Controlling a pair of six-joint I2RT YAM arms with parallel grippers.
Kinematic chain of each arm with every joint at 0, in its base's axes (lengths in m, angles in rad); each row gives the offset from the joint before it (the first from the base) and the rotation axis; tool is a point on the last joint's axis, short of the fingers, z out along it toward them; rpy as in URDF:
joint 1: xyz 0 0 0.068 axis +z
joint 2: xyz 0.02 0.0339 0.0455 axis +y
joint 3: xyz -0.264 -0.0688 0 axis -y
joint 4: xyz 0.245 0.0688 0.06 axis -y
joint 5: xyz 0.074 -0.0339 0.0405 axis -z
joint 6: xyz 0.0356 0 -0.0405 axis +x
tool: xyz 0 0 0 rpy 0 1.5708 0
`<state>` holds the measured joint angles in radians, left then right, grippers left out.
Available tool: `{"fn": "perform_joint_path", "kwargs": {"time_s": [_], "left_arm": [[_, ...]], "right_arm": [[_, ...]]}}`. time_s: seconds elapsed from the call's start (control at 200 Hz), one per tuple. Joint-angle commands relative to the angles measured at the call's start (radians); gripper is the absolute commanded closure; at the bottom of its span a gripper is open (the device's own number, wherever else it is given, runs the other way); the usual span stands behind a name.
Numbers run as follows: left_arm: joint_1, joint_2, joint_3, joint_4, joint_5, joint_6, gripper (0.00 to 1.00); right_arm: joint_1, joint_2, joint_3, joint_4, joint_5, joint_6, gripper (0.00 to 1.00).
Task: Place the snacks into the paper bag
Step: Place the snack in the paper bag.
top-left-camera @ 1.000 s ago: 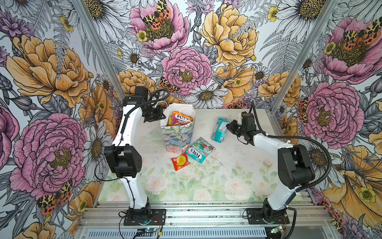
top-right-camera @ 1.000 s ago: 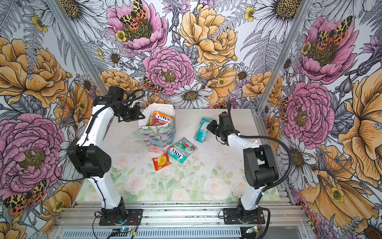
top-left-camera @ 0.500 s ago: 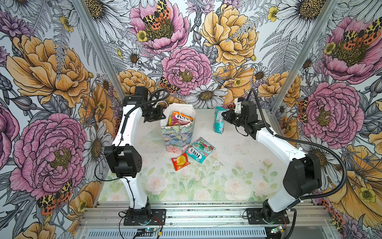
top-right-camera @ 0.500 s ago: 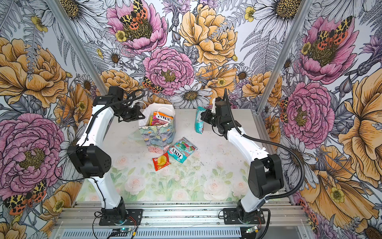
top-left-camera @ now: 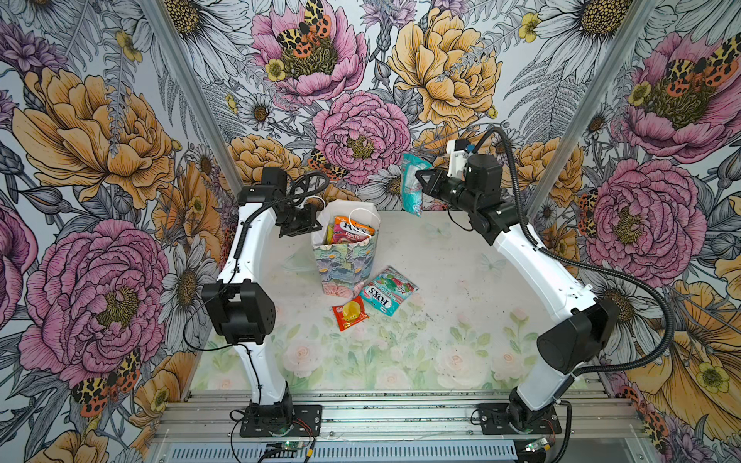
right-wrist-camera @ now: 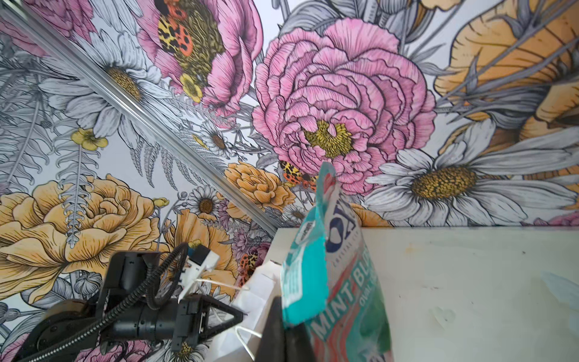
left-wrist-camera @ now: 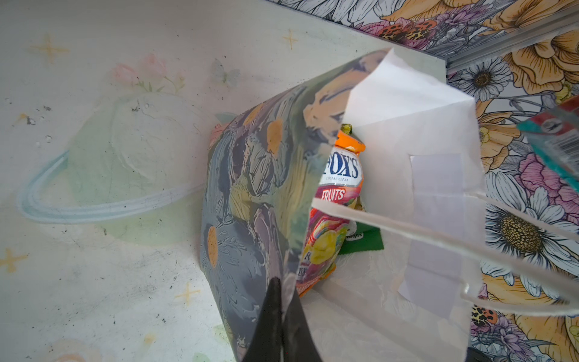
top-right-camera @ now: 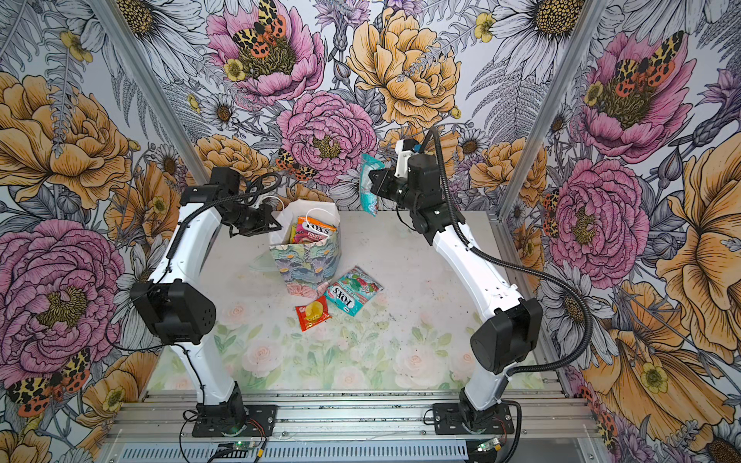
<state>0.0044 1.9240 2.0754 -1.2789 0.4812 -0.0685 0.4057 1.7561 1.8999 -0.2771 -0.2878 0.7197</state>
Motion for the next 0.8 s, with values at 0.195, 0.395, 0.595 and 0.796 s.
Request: {"fn": "perform_joint_path", "kwargs": {"time_s": [0.195,0.395,0.595,0.796], "left_arm": [[-0.004,-0.027,0.007,-0.014,0.036,0.010,1.00],[-0.005,-0.027,0.005,-0.014,0.036,0.011,1.00],[-0.004,-0.027,0.002,-0.015,0.037,0.012,1.00],[-0.004,-0.028,0.002,-0.014,0.039,0.012,1.00]], "right_arm": [[0.055,0.200,0.331,-0.034,0.014,-0.040,1.00],[0.098,0.342,0.576,-0.083,0.011,-0.047,1.00],[0.135,0.441,0.724,-0.098,0.007,-0.033,1.00],[0.174,0.478,0.747,-0.096,-0.023,-0.032,1.00]]}}
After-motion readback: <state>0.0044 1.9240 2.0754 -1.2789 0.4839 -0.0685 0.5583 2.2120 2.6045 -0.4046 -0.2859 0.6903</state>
